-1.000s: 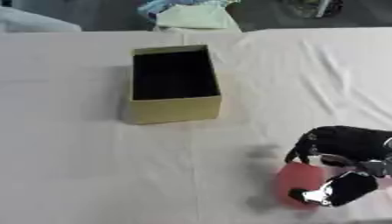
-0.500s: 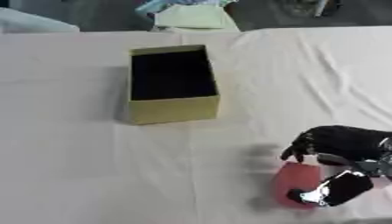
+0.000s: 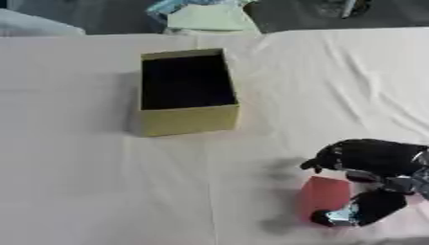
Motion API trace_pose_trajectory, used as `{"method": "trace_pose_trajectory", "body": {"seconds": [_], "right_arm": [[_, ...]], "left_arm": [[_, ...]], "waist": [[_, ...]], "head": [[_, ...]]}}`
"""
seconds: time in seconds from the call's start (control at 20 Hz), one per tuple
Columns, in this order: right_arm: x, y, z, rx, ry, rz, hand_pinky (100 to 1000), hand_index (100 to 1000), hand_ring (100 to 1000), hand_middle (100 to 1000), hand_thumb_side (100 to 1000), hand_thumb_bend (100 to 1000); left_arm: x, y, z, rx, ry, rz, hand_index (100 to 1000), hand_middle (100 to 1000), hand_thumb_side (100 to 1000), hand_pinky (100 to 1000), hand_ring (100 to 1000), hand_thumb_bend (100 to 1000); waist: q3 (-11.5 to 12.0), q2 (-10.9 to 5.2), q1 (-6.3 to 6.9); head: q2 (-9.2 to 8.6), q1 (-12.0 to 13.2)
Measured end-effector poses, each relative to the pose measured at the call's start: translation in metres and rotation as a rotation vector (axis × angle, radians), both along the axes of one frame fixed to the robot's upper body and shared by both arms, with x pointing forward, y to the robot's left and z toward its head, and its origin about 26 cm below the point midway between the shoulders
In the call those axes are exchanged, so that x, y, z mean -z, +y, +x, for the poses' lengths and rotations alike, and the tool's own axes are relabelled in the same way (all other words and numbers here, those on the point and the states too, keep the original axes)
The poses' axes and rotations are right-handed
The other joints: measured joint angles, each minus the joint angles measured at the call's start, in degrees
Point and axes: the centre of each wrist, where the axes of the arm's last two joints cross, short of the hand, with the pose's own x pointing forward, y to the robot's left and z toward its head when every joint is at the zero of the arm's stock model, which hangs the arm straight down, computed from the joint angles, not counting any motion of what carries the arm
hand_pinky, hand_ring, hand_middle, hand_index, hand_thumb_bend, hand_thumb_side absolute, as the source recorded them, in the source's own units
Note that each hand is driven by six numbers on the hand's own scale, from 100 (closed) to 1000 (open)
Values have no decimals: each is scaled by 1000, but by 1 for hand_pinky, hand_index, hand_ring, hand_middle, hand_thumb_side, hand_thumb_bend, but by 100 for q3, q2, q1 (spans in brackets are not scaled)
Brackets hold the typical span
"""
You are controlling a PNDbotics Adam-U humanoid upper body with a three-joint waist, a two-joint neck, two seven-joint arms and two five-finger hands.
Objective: Pick up objects on the table and place them in the box.
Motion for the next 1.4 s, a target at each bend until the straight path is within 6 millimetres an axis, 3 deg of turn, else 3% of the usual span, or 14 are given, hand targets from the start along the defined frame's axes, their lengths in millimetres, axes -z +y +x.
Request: {"method": "trace_pose_trajectory", "body": {"seconds": [0.05, 0.3, 0.55, 0.7, 1.05, 1.4], "right_arm": [[0, 0, 0, -2, 0, -8, 880, 968, 876, 724, 893, 486], [-1, 1, 1, -8, -1, -52, 848, 900, 819, 656, 746, 470], [-1, 3, 1, -1, -20, -87, 772, 836, 744, 583, 697, 456], [0, 5, 1, 3, -23, -84, 712, 776, 691, 525, 638, 387], [-1, 8, 2, 14, -62, -21, 685, 704, 631, 454, 572, 344], [-4, 9, 3, -1, -68, 29, 677, 690, 617, 431, 535, 300]], "left_arm": [[0, 0, 0, 0, 0, 0, 791, 676, 837, 671, 687, 424], [0, 0, 0, 2, 0, 2, 791, 675, 837, 671, 687, 423], [0, 0, 0, 3, 0, 3, 790, 675, 839, 671, 687, 422], [0, 0, 0, 3, 1, 3, 789, 675, 840, 671, 688, 422], [0, 0, 0, 3, 2, 3, 789, 676, 839, 671, 689, 422], [0, 0, 0, 3, 2, 3, 789, 676, 837, 672, 689, 424]], "waist": [[-3, 1, 0], [-11, 2, 0], [-11, 8, 16], [-11, 10, 28], [-11, 15, 30], [0, 14, 25]], "head": [[0, -1], [0, -4], [0, -26], [0, -36], [0, -50], [0, -50]]}}
